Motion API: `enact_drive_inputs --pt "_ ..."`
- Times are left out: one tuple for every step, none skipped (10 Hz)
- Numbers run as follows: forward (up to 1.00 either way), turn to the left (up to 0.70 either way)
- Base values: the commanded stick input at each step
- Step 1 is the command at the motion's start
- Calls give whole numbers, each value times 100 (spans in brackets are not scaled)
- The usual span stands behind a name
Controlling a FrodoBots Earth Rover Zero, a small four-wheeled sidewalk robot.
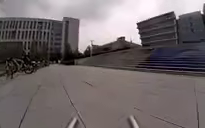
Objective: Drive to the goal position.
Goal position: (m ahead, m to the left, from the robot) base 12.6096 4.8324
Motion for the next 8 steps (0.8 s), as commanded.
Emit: enact_drive_inputs --pt "100 0" --pt "100 0" --pt "100 0" --pt "100 0" --pt "100 0" --pt "100 0" --pt "100 0" --pt "100 0"
